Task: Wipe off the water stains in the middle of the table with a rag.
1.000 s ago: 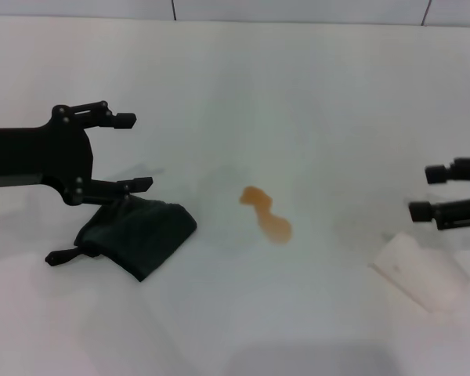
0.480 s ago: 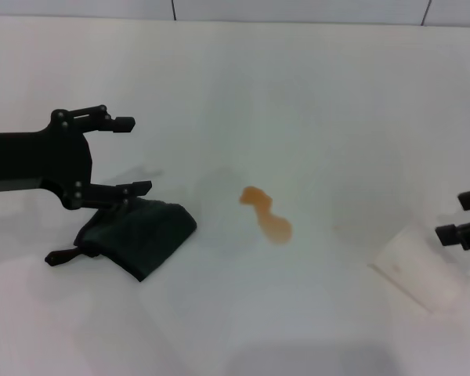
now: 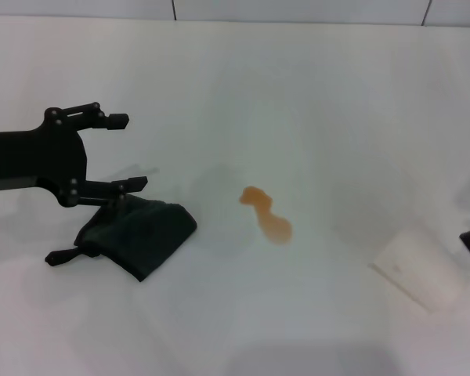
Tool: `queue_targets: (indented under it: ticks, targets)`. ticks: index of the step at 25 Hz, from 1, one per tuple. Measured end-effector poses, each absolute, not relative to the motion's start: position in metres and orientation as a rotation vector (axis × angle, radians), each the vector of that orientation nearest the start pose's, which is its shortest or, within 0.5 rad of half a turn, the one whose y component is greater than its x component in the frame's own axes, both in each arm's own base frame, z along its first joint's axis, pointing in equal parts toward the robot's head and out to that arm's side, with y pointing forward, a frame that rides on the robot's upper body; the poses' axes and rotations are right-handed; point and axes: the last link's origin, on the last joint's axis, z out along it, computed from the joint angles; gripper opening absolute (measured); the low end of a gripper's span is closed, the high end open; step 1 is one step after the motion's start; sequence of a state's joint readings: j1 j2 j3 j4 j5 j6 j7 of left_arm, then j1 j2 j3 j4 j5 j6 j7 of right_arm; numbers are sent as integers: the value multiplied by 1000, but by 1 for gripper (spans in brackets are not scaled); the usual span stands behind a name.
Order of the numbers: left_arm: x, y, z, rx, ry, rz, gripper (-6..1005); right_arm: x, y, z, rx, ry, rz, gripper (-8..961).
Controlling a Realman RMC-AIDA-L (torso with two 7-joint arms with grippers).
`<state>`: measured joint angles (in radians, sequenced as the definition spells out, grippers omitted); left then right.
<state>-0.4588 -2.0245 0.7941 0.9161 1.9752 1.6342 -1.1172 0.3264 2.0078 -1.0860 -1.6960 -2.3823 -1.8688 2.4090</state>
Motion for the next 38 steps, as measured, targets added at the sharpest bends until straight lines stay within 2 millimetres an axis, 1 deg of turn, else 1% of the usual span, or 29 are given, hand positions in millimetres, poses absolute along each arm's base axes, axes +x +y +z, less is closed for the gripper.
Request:
queue_targets:
  ticks: [3, 4, 5, 13, 18, 25, 38]
  targets:
    - [-258, 329, 49, -2758, 45, -447, 878, 217, 287, 90, -2604, 1038, -328, 856]
    - [-258, 329, 49, -2760, 46, -448, 878, 217, 287, 90, -2604, 1038, -328, 856]
    - [-258, 328, 49, -2762, 46, -450, 878, 214, 285, 84, -2618, 1043, -352, 855]
    - [-259, 325, 48, -2771, 43, -448, 876, 206, 285, 68, -2638, 1032, -384, 852]
    - [-260, 325, 48, -2771, 42, -447, 875, 203, 287, 63, -2636, 1023, -381, 849]
    - [-260, 325, 48, -2771, 51, -446, 874, 208, 288, 59, -2607, 1051, -421, 844]
    - [-260, 325, 48, -2770, 55, -442, 872, 205, 290, 45, -2610, 1041, -432, 834]
